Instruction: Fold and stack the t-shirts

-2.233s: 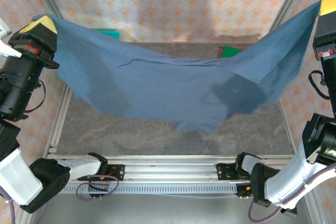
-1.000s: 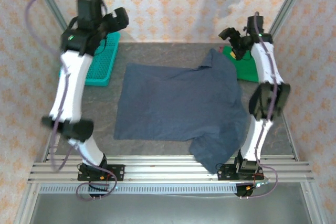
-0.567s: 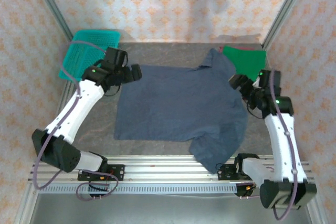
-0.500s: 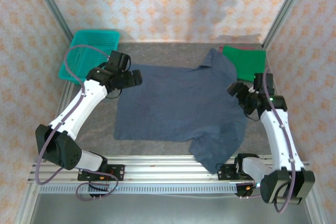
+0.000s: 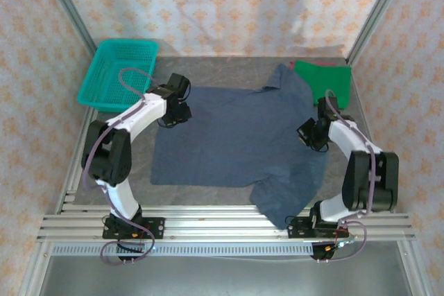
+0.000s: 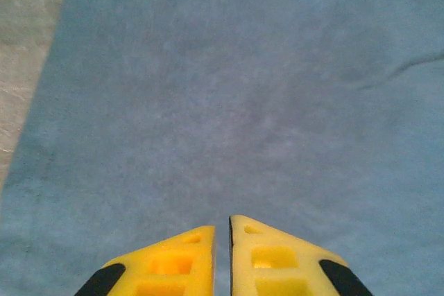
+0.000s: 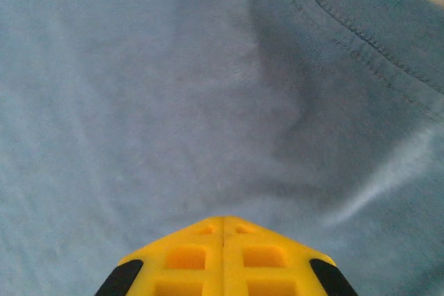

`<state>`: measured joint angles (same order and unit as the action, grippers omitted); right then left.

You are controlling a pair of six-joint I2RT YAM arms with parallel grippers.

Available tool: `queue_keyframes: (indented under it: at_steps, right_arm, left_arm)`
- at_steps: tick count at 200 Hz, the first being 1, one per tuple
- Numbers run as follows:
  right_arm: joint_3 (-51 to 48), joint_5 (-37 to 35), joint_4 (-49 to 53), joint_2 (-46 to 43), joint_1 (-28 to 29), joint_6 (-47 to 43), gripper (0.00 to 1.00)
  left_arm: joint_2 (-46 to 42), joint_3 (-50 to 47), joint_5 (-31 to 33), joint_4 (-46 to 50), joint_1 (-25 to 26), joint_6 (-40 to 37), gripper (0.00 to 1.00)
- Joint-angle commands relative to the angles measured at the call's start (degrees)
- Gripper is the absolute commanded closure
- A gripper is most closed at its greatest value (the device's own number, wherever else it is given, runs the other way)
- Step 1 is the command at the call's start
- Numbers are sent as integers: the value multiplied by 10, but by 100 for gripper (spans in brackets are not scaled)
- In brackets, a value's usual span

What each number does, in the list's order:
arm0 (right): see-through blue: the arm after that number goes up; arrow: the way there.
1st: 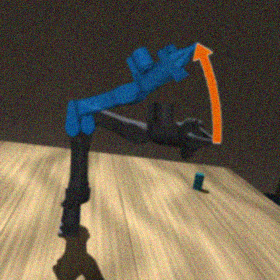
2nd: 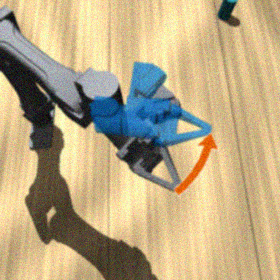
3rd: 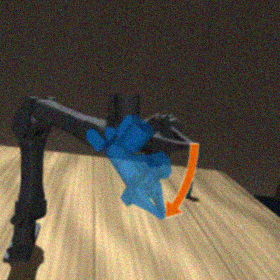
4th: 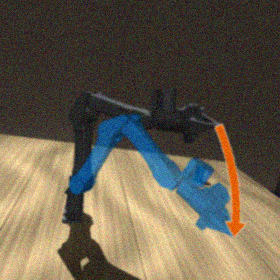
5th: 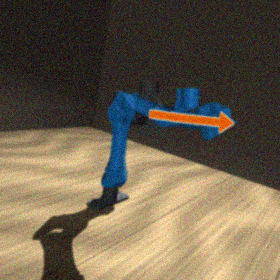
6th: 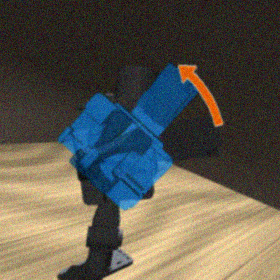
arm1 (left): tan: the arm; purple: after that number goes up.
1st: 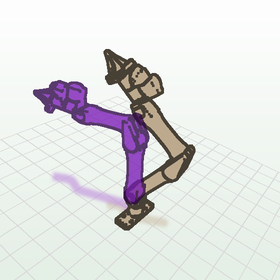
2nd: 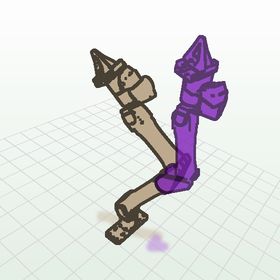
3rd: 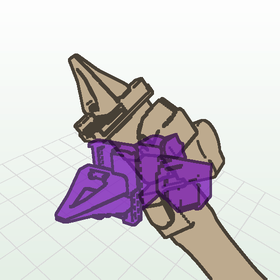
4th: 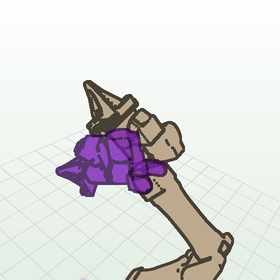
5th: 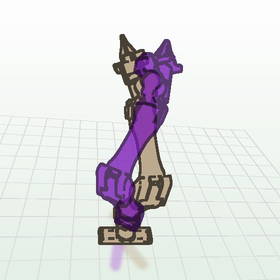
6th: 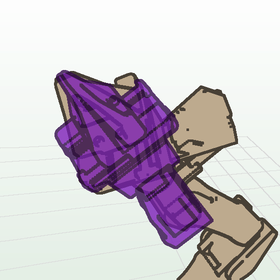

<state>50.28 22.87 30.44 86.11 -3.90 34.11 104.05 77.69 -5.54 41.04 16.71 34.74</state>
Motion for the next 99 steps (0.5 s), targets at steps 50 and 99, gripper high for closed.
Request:
queue_keyframes:
  at_steps: [50,99]
  right_arm:
    - [57,-57,-72,160,22,68,100]
    - [178,-59,-45,239,25,75,100]
  left_arm:
    - [122,52,34,-17,-39,34,91]
    - [198,143,66,9,-65,5,92]
